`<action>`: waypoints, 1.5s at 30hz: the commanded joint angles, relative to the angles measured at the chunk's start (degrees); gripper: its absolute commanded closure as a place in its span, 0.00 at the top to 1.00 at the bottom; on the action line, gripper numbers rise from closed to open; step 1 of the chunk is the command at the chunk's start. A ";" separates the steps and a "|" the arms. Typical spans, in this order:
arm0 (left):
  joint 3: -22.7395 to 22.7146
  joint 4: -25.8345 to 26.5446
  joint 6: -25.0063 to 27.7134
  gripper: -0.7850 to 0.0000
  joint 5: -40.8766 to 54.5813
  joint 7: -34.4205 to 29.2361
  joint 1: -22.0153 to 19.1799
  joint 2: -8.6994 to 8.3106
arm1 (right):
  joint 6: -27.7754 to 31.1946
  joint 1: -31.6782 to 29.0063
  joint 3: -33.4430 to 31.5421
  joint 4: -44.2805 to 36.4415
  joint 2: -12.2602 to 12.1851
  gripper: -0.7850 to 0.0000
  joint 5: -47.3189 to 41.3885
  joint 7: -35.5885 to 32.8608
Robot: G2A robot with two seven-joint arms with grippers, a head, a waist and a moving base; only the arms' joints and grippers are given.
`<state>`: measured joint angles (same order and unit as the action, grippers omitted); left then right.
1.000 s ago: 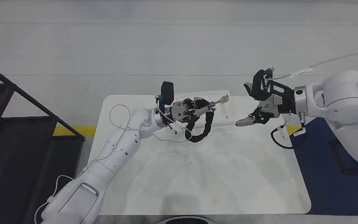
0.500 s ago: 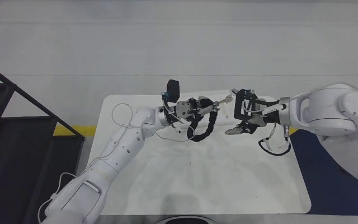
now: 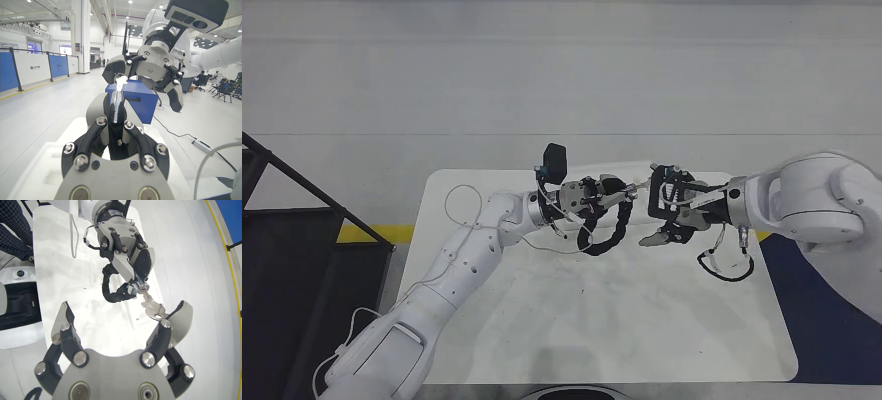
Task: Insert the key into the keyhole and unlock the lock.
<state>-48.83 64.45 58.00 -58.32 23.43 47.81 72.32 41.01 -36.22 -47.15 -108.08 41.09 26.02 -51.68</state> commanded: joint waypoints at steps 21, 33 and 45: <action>5.00 2.30 0.00 0.00 4.79 -3.36 -1.63 -3.15 | 5.36 3.39 -1.86 1.42 -0.01 0.50 2.46 -4.94; 8.83 3.13 0.00 0.00 11.61 -5.40 -3.00 -5.40 | 5.81 4.80 -0.81 -0.41 0.67 0.47 7.92 -3.79; 12.67 3.11 0.00 0.00 16.33 -6.47 -5.22 -6.43 | 6.54 5.82 0.23 -1.97 1.21 0.33 9.75 -3.25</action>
<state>-36.43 67.59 58.00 -42.23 16.98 42.72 65.92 47.49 -30.47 -46.95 -110.05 42.28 35.68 -54.90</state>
